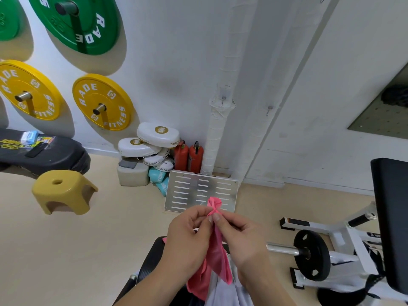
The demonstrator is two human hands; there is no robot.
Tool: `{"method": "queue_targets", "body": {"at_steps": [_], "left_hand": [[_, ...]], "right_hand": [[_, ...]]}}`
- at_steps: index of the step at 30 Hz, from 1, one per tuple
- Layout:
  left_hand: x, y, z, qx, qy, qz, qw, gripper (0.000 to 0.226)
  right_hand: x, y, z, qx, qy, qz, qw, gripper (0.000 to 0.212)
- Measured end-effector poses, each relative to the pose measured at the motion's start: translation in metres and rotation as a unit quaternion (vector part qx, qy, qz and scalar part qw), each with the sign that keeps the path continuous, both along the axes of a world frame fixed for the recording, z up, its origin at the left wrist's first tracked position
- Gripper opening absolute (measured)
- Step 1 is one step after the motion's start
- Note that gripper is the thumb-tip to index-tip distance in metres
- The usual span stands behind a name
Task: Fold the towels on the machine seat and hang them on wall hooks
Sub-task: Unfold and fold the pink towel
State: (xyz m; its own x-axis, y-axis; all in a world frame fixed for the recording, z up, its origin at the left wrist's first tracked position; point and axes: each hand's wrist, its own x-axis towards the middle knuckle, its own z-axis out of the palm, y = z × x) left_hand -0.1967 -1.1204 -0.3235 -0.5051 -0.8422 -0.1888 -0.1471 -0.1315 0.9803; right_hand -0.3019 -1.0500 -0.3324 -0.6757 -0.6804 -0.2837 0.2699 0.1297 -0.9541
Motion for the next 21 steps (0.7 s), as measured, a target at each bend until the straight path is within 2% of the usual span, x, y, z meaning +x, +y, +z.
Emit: {"method": "queue_targets", "body": {"at_steps": [4, 6, 8, 11, 13, 17, 21], "left_hand": [[-0.002, 0.006, 0.004, -0.032, -0.003, -0.009, 0.999, 0.020], [-0.001, 0.009, 0.006, -0.031, 0.001, -0.019, 0.999, 0.021], [0.000, 0.007, 0.004, -0.038, -0.009, -0.015, 0.999, 0.026], [0.004, -0.003, 0.001, -0.047, -0.019, -0.011, 0.999, 0.024], [0.007, -0.012, 0.001, -0.037, -0.007, -0.030, 0.999, 0.022], [0.013, -0.029, 0.007, -0.057, -0.003, -0.059, 0.997, 0.023], [0.022, -0.043, 0.029, -0.085, -0.006, -0.136, 0.987, 0.022]], "right_hand": [[0.001, 0.000, -0.002, 0.029, 0.053, 0.020, 0.998, 0.018], [0.003, -0.001, 0.001, 0.047, 0.084, 0.049, 0.994, 0.038], [0.001, 0.002, 0.006, 0.042, 0.067, 0.056, 0.995, 0.049], [-0.003, 0.006, 0.016, 0.029, 0.025, 0.075, 0.996, 0.031], [-0.006, 0.009, 0.016, 0.032, 0.064, 0.094, 0.993, 0.027], [-0.015, 0.010, 0.010, 0.057, 0.148, 0.064, 0.985, 0.026], [-0.035, 0.006, 0.008, 0.087, 0.311, 0.134, 0.937, 0.062]]}}
